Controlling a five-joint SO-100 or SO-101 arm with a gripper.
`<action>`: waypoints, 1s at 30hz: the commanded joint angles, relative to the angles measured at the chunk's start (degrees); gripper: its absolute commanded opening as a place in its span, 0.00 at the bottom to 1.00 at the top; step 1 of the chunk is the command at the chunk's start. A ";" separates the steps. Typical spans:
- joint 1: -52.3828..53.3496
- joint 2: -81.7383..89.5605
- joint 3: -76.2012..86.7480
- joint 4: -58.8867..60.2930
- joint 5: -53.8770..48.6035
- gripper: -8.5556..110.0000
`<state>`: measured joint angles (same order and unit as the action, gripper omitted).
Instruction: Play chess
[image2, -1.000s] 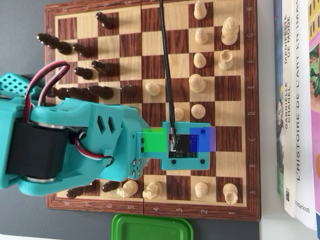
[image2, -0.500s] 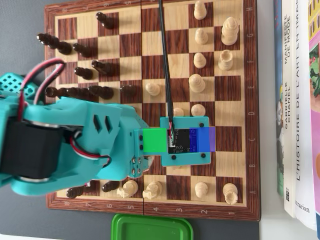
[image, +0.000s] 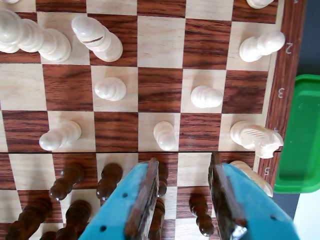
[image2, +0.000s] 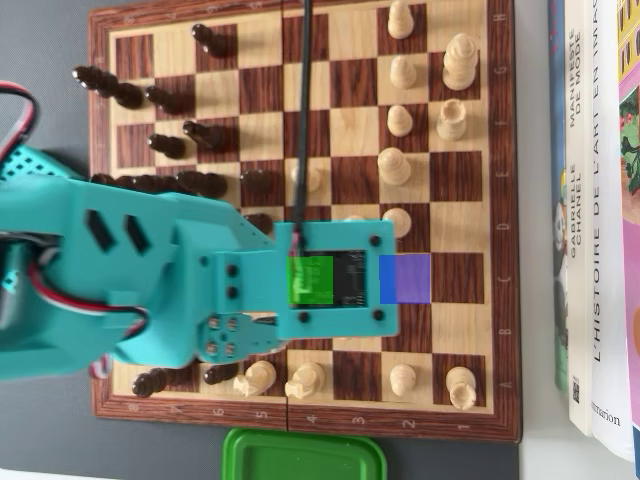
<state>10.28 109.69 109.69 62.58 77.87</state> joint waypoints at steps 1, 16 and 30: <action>-0.09 6.42 0.88 -1.14 0.18 0.20; -5.89 27.86 19.34 -31.64 0.26 0.20; -9.49 41.04 37.00 -67.59 0.26 0.20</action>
<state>1.32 148.54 146.07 1.23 77.87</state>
